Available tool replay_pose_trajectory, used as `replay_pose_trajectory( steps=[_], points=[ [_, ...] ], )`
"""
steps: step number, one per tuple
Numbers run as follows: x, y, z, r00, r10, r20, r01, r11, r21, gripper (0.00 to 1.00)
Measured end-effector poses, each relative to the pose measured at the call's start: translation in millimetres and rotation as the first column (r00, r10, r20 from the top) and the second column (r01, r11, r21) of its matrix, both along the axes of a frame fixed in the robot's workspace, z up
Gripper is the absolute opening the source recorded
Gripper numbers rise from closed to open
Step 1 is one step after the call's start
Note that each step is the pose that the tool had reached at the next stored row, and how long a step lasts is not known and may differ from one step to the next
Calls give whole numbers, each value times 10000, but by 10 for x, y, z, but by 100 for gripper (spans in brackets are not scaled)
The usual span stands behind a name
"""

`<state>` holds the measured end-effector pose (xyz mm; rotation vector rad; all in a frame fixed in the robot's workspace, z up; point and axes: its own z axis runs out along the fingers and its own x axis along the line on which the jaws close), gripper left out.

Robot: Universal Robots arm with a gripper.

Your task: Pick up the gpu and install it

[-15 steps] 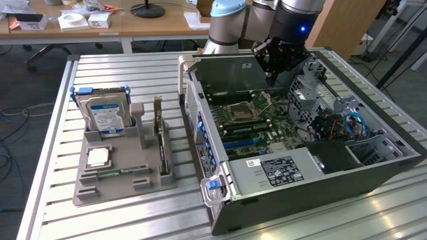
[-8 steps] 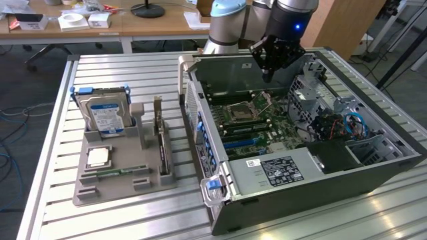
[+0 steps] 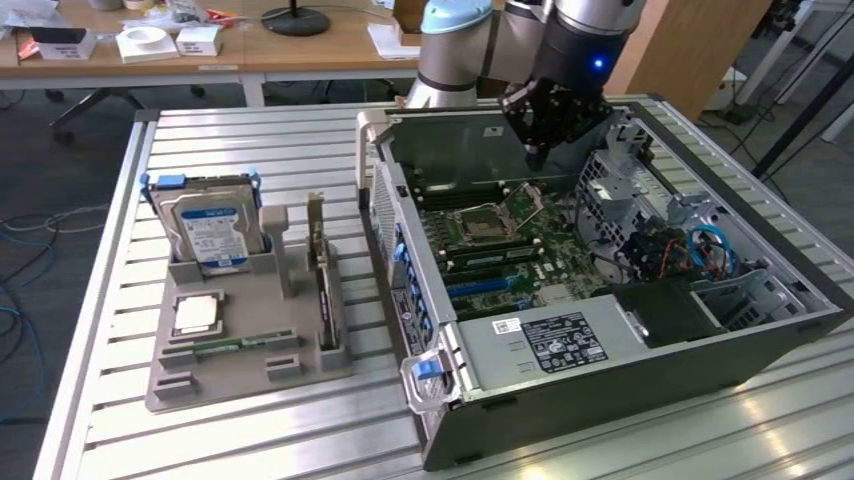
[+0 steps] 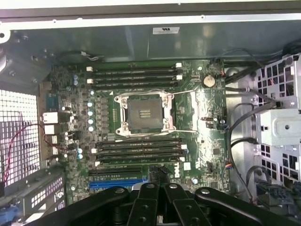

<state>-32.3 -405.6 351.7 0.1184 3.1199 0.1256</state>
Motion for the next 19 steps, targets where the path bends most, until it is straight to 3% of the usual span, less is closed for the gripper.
replay_pose_trajectory(
  steps=[6,19],
  points=[
    [1,168,-14,10000,2,-2,-2,10000,1,10],
    [1,168,-14,10000,1,-2,-1,10000,1,10]
  ],
)
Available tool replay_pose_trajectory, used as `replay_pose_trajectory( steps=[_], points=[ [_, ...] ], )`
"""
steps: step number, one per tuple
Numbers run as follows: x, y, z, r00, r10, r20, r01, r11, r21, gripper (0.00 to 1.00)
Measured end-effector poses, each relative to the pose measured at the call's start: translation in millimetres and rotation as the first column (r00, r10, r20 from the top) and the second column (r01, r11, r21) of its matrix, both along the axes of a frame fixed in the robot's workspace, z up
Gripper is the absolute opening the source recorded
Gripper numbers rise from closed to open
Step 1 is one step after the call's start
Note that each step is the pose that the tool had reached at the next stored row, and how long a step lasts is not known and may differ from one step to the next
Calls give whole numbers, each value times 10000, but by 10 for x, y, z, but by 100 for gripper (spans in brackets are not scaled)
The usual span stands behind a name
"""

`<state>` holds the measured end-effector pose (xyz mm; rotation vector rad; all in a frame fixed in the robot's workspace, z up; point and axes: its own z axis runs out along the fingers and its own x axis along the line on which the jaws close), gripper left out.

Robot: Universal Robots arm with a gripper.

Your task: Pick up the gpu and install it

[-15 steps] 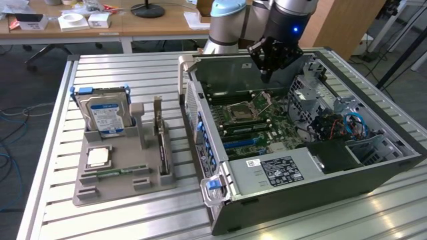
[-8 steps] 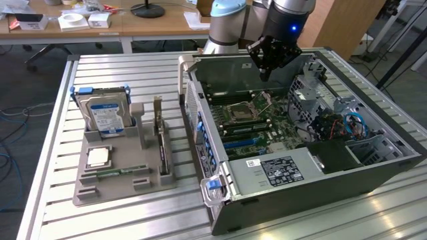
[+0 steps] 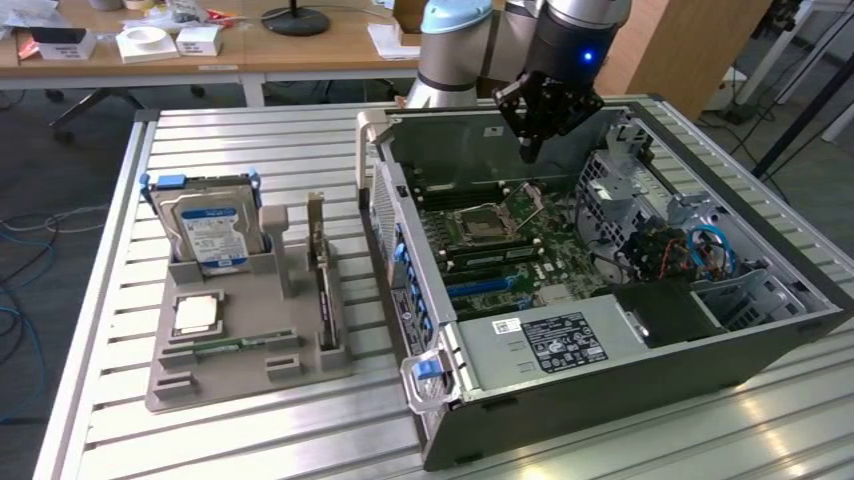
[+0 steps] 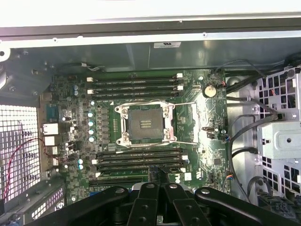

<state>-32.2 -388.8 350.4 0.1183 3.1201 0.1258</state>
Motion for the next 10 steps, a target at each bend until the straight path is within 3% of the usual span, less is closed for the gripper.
replay_pose_trajectory(
  steps=[10],
  points=[
    [-7,-10,-16,10000,0,-1,0,10000,-6,10]
  ],
)
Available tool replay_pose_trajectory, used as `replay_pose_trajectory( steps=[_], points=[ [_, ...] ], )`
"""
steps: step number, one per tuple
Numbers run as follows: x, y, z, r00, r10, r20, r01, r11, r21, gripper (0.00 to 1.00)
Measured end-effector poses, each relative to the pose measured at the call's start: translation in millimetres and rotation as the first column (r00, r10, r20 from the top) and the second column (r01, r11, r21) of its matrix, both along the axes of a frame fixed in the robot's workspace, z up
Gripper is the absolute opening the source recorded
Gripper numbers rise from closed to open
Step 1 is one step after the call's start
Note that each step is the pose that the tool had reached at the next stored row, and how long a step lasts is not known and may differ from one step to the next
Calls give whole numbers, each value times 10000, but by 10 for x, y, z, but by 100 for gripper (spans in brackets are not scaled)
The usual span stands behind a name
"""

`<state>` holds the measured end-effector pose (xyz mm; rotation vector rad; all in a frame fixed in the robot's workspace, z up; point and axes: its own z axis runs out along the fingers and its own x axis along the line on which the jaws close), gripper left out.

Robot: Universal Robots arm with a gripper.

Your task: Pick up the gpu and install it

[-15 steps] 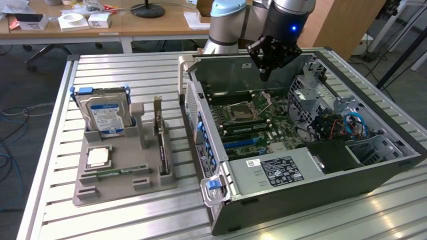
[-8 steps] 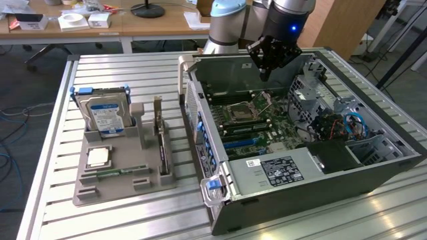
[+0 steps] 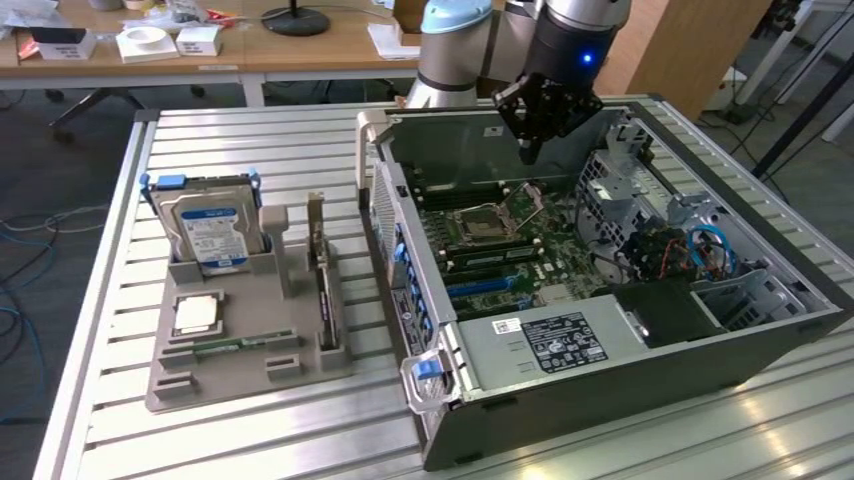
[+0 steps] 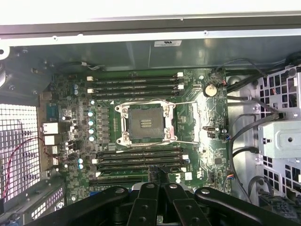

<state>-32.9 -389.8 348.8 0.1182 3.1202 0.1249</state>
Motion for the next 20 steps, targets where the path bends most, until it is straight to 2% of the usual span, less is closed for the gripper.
replay_pose_trajectory(
  steps=[14,16,17,20],
  points=[
    [0,-4,30,10000,0,-23,0,10000,8,10],
    [1,-4,32,10000,0,-25,0,10000,-11,10],
    [1,-7,32,10000,1,-26,-1,10000,-56,10],
    [0,-19,32,10000,-1,-32,0,9994,-351,10]
  ],
)
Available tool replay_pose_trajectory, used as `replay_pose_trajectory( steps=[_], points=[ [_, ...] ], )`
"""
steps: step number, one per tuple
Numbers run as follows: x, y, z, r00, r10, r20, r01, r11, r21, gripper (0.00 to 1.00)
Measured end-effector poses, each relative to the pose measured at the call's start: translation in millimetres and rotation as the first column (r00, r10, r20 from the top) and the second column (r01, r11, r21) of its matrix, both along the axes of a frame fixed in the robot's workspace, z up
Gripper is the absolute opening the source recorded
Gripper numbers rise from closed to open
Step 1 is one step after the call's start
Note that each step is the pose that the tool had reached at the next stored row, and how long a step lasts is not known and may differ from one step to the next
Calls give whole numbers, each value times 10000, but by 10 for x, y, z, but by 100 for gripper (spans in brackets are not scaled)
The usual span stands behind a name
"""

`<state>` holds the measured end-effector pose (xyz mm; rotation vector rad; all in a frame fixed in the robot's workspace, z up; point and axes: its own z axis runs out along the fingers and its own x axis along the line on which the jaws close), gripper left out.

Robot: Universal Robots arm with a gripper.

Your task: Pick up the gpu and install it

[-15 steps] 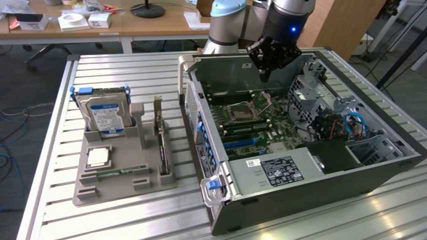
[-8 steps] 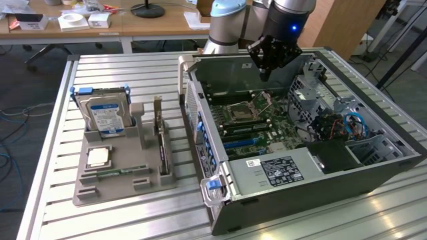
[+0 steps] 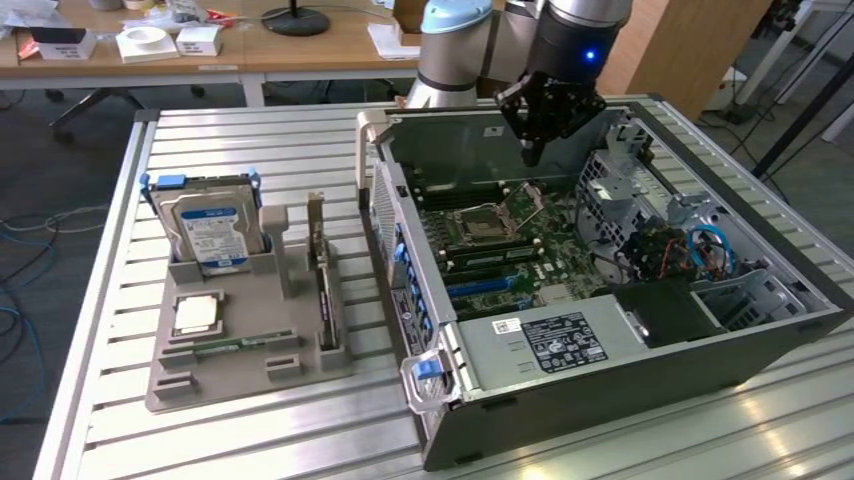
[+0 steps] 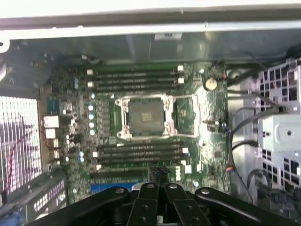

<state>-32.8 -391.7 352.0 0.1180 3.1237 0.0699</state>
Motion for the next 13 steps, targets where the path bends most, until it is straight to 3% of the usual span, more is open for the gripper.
replay_pose_trajectory(
  steps=[2,3,6,13],
  points=[
    [0,-31,0,10000,1,-1,-1,9999,-127,10],
    [0,-57,0,10000,0,-1,0,9999,-141,10],
    [-1,-134,-14,10000,-1,0,1,9999,-140,10],
    [0,-149,-138,10000,-4,0,4,9999,-140,10]
  ],
)
